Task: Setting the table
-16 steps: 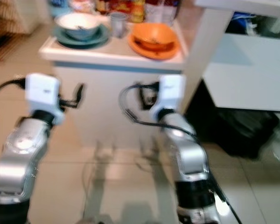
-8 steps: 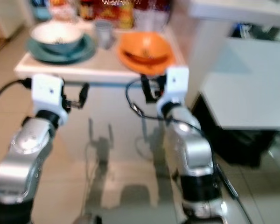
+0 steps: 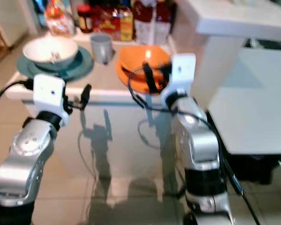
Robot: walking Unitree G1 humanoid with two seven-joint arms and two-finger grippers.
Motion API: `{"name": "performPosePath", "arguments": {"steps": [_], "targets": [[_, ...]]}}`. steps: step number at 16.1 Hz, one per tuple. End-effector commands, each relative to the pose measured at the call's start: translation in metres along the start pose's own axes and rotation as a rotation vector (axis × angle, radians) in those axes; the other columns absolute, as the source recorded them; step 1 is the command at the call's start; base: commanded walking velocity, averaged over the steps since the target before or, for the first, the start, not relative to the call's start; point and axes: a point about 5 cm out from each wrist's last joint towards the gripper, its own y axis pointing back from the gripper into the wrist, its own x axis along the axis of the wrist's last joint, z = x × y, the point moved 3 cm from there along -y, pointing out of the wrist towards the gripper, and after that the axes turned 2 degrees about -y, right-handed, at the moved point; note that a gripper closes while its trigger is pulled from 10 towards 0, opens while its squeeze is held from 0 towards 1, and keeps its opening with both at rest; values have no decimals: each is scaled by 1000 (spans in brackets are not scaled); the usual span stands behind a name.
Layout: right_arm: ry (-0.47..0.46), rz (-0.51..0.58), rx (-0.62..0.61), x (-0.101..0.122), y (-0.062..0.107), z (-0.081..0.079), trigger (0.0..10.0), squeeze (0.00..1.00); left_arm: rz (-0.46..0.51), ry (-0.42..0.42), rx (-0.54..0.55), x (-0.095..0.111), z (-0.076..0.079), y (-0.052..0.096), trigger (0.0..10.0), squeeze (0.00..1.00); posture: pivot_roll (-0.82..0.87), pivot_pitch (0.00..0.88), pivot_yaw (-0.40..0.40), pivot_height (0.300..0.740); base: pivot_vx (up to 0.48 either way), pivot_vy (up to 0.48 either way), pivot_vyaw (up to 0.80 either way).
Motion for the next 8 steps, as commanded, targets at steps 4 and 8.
{"name": "performPosePath", "arguments": {"steps": [4,8], "targets": [[5,19,15,20,-8,1,10000,0,36,18,-125,4,19,7,10000,0,20,38,-60,740,197,0,-194],[-2,-118,173,12,-23,-11,10000,1000,37,0,-114,4,17,6,10000,0,19,41,-66,740,0,0,0]]}}
